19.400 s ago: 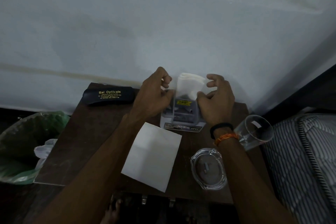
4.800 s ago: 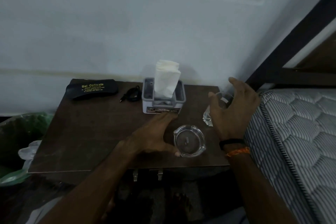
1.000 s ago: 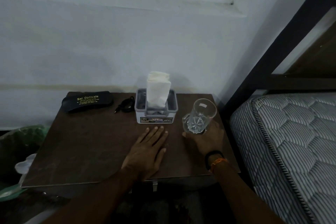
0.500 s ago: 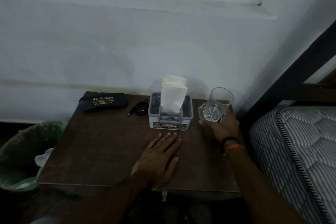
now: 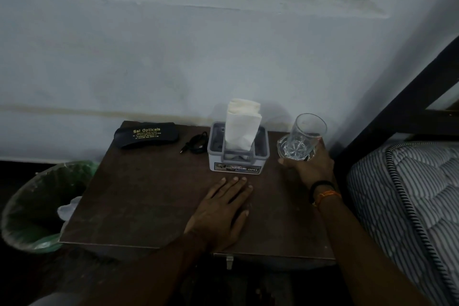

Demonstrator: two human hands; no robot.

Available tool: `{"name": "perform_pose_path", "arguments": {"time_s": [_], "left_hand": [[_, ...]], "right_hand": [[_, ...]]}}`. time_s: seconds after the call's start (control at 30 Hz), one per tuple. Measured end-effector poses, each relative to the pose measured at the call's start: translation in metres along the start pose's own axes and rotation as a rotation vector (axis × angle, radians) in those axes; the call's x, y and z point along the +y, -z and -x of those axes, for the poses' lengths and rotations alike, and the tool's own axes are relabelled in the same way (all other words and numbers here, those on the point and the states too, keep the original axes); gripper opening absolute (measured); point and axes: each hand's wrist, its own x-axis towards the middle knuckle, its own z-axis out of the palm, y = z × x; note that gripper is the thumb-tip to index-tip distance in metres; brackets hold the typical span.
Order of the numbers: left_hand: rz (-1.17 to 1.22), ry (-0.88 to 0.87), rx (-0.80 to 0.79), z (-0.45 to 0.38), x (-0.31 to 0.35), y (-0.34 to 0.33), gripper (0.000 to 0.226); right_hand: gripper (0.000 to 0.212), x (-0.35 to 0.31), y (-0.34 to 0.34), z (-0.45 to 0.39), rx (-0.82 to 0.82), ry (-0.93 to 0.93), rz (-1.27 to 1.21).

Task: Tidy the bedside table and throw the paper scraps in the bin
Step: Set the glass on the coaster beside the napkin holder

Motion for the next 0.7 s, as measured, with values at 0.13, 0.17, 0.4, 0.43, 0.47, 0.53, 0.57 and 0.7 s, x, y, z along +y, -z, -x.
{"name": "perform_pose_path", "arguments": {"time_s": [0.13, 0.17, 0.4, 0.43, 0.47, 0.53, 0.57, 0.7], "left_hand": [[-0.006, -0.003, -0.001, 0.0, -0.001, -0.001, 0.057], [-0.009, -0.002, 0.004, 0.0, -0.001, -0.001, 0.057], [0.004, -0.004, 0.016, 0.0, 0.0, 0.0, 0.057], [0.007, -0.003, 0.019, 0.0, 0.0, 0.0, 0.057], [0.01, -0.004, 0.02, 0.0, 0.0, 0.0, 0.057], [0.016, -0.007, 0.022, 0.0, 0.0, 0.001, 0.056], [0.016, -0.009, 0.022, -0.001, -0.001, 0.001, 0.056], [0.007, -0.009, 0.016, 0.0, -0.001, 0.0, 0.057]], "right_hand": [[0.11, 0.001, 0.0, -0.003, 0.004, -0.023, -0.005], [0.107, 0.001, 0.0, -0.003, -0.002, -0.023, -0.011], [0.108, 0.006, 0.0, -0.004, -0.015, -0.022, 0.011], [0.108, 0.004, 0.001, -0.002, -0.016, -0.018, 0.013], [0.108, 0.002, 0.003, 0.0, -0.016, -0.009, 0.012], [0.11, -0.001, 0.007, 0.004, -0.011, -0.007, -0.001], [0.112, -0.002, 0.009, 0.006, -0.001, -0.007, 0.004], [0.113, -0.006, 0.021, 0.027, 0.087, 0.017, 0.098]]}}
